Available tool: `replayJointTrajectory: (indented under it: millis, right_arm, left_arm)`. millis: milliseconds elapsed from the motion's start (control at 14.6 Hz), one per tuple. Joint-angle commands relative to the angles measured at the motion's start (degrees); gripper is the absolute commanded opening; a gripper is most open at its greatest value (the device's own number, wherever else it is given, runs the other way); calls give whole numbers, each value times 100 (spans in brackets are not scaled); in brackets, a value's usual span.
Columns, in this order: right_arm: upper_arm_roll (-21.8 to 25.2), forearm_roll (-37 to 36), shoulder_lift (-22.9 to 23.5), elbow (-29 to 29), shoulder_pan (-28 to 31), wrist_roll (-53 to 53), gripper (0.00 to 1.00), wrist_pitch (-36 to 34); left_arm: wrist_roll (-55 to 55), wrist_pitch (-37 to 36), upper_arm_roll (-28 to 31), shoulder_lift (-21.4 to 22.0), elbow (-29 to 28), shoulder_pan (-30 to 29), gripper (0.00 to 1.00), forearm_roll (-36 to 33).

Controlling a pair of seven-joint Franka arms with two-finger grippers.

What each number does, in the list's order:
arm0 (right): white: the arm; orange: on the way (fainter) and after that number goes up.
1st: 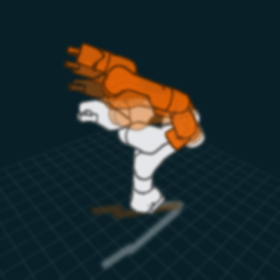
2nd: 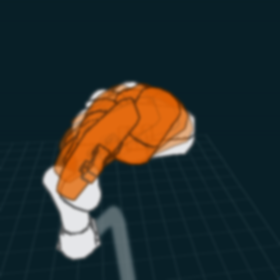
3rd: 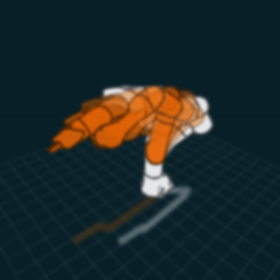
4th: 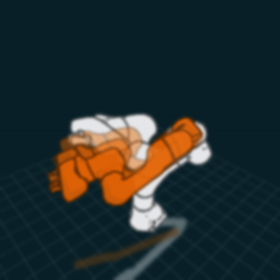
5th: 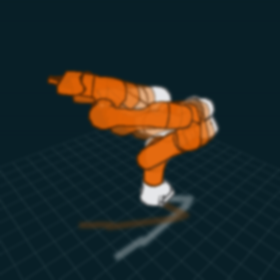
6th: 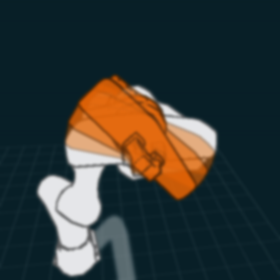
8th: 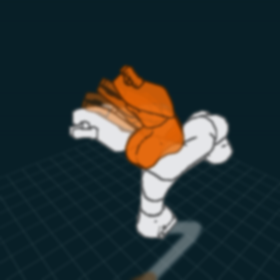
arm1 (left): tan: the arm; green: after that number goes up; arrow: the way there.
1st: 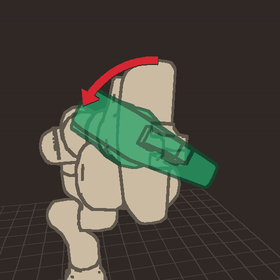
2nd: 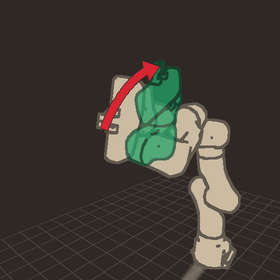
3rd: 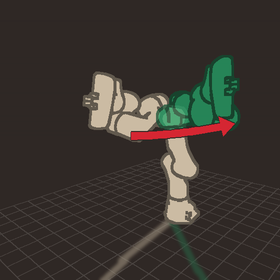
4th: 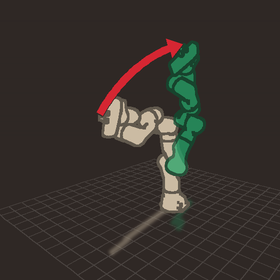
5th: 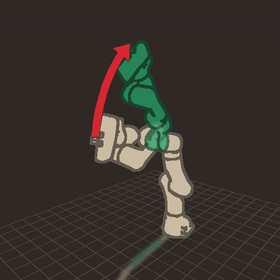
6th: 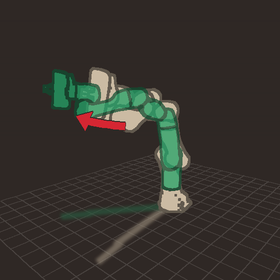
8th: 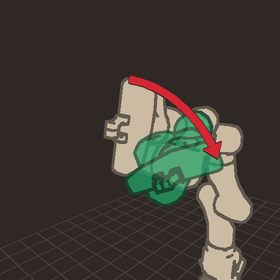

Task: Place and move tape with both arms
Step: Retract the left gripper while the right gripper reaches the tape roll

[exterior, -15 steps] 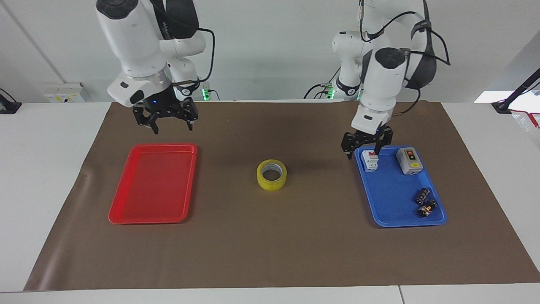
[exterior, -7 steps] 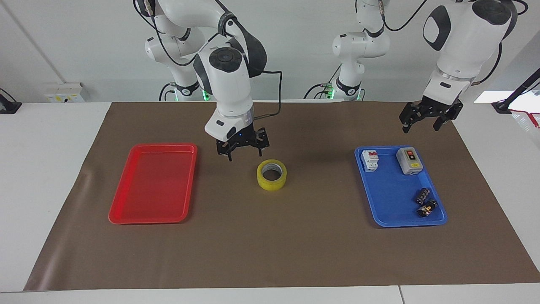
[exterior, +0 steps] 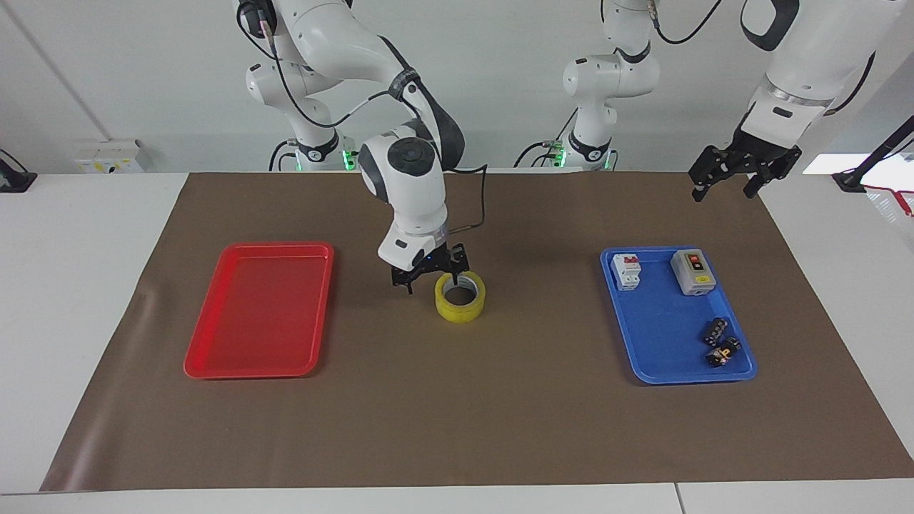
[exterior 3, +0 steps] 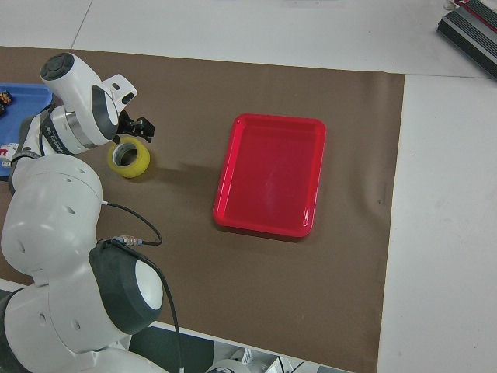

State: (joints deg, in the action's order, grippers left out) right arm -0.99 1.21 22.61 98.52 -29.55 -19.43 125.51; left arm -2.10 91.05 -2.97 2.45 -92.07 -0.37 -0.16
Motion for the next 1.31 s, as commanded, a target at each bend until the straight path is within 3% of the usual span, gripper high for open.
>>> replayJointTrajectory:
  millis: [0,412,756,824,893,1031,1099,1237]
  right_arm:
    - [-6,19,-37,351,29,280,100,411]
    - [-6,11,-20,976,-121,440,100,1256]
    - [-6,2,-72,1460,-147,466,96,1854]
    - [-6,-7,-72,1460,-147,518,89,1854]
    - [-6,-16,-72,1451,-139,571,70,1837]
    - [-6,-16,-72,1425,-139,580,7,1767]
    - [-6,-7,-72,1390,-139,572,0,1706]
    - [3,-7,-72,1381,-148,519,0,1644]
  left_arm:
    - [105,-122,-2,168,-136,-60,100,183]
    - [113,-482,-2,-139,391,-60,100,69]
    - [113,-492,-11,-25,163,2,100,69]
    - [113,-483,-11,44,85,2,100,69]
    - [52,-413,-20,89,-3,-16,100,77]
    - [87,-290,-29,89,-30,-51,100,112]
    - [104,-289,-29,89,-30,-42,100,121]
    - [105,-307,-29,89,-22,10,100,121]
